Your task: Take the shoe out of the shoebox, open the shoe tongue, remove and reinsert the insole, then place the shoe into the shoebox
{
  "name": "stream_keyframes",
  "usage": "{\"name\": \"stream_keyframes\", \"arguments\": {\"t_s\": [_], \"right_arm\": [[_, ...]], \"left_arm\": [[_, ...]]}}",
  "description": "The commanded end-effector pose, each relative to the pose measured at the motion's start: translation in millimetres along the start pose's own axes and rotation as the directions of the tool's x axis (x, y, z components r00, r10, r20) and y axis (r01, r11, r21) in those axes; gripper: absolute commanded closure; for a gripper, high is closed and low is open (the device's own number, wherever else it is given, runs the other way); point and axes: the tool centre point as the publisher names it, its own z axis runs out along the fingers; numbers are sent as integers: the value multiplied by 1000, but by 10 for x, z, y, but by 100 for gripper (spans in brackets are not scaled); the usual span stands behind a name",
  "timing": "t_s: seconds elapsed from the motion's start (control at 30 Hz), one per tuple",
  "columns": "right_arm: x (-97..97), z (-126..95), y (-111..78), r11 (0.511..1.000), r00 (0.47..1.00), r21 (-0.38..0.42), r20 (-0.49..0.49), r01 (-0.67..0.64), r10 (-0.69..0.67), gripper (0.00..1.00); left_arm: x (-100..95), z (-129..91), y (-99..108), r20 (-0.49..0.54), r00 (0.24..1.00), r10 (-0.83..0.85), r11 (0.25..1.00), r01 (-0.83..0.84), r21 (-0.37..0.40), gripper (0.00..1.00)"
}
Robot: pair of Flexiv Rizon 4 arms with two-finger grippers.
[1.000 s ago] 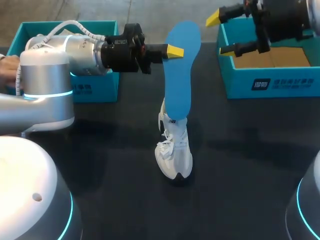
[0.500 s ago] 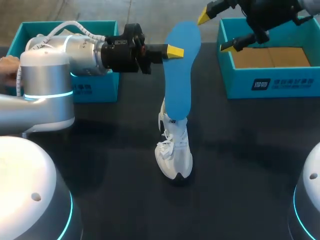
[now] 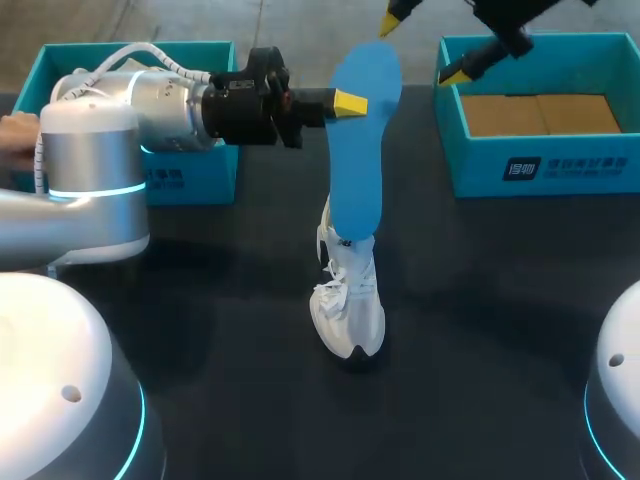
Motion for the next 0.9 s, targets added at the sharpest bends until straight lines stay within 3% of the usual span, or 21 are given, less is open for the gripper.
{"name": "stream_keyframes", "arguments": {"t_s": [0.03,0.4,0.9], "right_arm": [[108,8,32,1000,974,9,226,3,-5,0],[180,76,-26,999,940,-17,339,37,-29,0],[312,318,-108,998,889,11,454,61,-60,0]], "left_arm": [[2,1,17,2,1000,0,1000,0,4,100],[2,1,17,2,1000,0,1000,0,4,100],[2,1,17,2,1000,0,1000,0,4,100]]}}
